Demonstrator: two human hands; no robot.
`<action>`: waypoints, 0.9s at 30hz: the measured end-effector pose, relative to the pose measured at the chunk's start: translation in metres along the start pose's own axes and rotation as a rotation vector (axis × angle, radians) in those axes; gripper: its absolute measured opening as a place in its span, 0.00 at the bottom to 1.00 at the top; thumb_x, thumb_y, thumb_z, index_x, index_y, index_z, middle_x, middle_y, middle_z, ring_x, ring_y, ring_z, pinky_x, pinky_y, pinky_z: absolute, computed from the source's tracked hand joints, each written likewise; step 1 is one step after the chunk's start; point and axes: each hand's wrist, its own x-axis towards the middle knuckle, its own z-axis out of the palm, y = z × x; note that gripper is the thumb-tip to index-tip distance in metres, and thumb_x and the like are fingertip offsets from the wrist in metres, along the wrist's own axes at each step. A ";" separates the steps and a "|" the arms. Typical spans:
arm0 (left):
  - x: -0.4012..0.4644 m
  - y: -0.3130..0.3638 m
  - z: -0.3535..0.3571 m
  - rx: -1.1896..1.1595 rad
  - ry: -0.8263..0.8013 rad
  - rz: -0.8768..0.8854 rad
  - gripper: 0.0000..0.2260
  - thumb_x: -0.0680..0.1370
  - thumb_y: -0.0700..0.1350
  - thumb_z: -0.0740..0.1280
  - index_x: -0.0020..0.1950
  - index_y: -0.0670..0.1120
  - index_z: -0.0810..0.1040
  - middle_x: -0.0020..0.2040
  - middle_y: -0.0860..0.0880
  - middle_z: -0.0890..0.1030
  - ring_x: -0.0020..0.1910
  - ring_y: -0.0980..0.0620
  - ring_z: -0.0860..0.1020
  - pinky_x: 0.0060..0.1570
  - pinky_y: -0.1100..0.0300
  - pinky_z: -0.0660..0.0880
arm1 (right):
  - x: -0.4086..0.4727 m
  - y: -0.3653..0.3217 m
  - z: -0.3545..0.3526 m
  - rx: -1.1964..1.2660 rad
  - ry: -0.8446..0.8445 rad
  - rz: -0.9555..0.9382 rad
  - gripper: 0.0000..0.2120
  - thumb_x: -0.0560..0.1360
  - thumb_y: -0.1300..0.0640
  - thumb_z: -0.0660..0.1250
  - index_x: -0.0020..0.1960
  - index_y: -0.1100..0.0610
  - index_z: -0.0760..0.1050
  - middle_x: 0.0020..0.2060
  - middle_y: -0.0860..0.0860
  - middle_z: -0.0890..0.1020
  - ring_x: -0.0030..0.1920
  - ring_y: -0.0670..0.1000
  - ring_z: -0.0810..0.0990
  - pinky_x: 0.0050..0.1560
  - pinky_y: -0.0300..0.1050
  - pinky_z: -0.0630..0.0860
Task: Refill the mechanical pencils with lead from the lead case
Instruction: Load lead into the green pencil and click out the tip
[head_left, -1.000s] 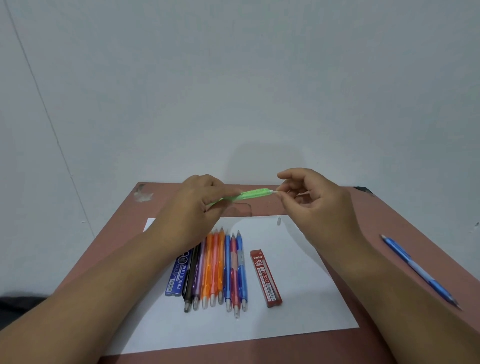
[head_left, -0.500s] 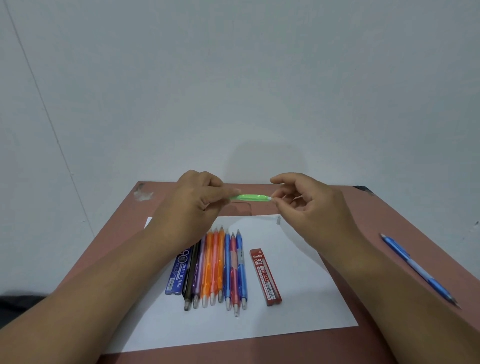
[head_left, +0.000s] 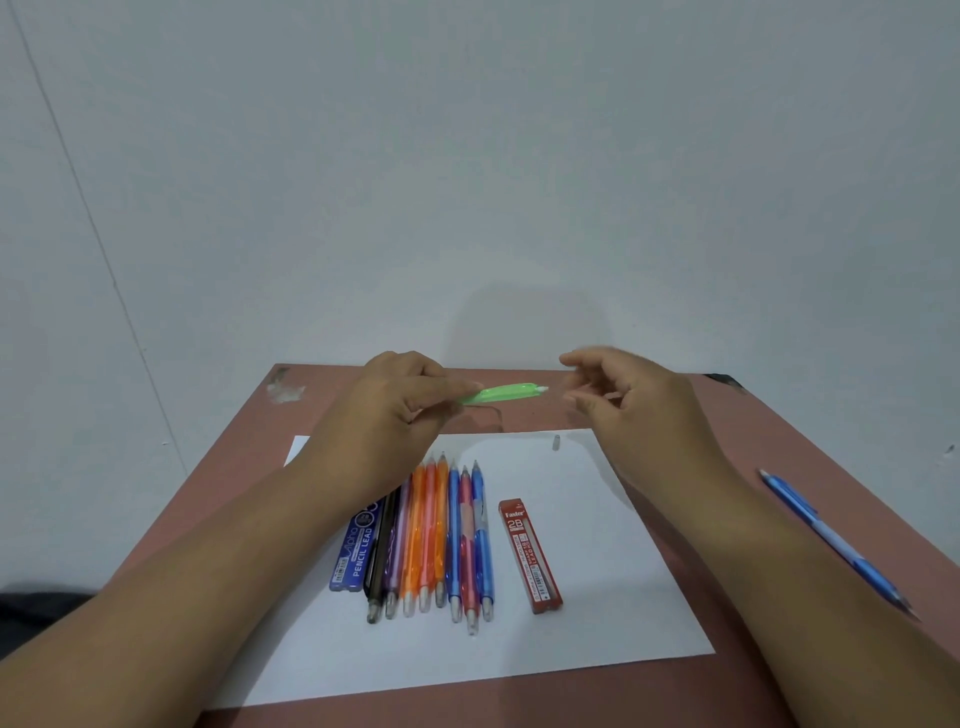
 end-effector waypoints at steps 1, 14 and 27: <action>0.000 0.000 0.000 -0.002 -0.001 -0.005 0.12 0.80 0.43 0.69 0.62 0.52 0.84 0.50 0.52 0.81 0.50 0.55 0.72 0.45 0.69 0.65 | 0.002 0.005 0.001 -0.096 -0.041 0.019 0.13 0.77 0.64 0.71 0.58 0.51 0.83 0.46 0.42 0.83 0.46 0.37 0.79 0.46 0.23 0.70; 0.000 -0.007 0.000 -0.003 -0.016 0.009 0.12 0.80 0.43 0.69 0.62 0.53 0.83 0.49 0.53 0.81 0.50 0.56 0.72 0.46 0.70 0.65 | 0.004 0.021 0.016 -0.207 -0.237 0.201 0.05 0.78 0.58 0.72 0.46 0.50 0.85 0.43 0.44 0.85 0.39 0.40 0.79 0.37 0.24 0.71; 0.000 -0.001 -0.002 -0.055 -0.082 -0.077 0.14 0.81 0.45 0.67 0.65 0.56 0.81 0.54 0.55 0.80 0.54 0.56 0.75 0.47 0.65 0.70 | -0.005 -0.015 0.011 0.878 -0.038 0.418 0.07 0.76 0.64 0.72 0.53 0.61 0.86 0.47 0.59 0.87 0.49 0.56 0.87 0.51 0.43 0.83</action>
